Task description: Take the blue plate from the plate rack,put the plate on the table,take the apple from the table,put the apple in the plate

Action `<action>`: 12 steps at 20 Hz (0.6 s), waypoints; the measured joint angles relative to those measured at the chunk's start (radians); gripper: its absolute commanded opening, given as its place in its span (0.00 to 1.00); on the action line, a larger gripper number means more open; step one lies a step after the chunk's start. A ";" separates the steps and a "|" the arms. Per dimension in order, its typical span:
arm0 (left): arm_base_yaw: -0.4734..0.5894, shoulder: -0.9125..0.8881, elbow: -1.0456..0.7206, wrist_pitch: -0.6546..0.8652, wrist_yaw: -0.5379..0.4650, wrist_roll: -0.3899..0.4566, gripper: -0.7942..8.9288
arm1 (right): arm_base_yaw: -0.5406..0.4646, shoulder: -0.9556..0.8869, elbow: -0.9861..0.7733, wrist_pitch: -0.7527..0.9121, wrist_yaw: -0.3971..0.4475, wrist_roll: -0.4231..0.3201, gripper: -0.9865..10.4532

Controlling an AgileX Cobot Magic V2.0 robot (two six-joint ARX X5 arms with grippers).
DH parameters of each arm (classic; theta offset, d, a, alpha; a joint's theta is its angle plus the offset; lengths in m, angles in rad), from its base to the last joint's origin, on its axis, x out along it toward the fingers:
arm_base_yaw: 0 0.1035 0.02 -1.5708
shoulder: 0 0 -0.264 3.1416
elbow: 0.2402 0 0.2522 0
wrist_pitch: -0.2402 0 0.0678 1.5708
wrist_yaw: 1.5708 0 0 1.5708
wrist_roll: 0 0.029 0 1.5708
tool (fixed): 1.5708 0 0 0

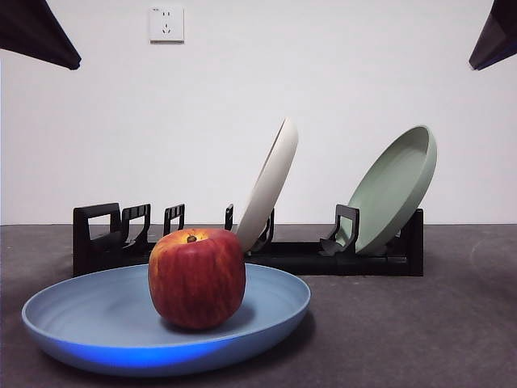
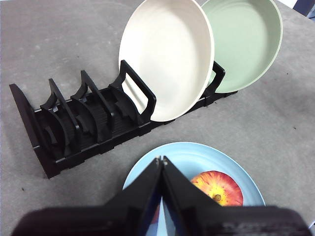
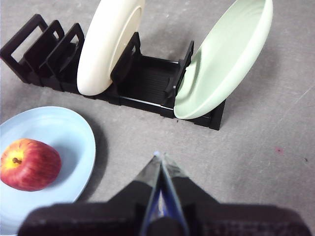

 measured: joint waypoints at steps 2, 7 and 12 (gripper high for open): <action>0.000 0.000 0.000 0.000 0.000 0.000 0.08 | 0.000 0.000 0.000 0.000 0.000 0.000 0.08; 0.000 0.000 0.000 0.000 0.000 0.000 0.08 | 0.000 0.000 0.000 0.000 0.000 0.000 0.08; 0.043 -0.126 -0.001 -0.072 0.001 0.013 0.08 | 0.000 0.000 0.000 -0.001 0.000 0.000 0.08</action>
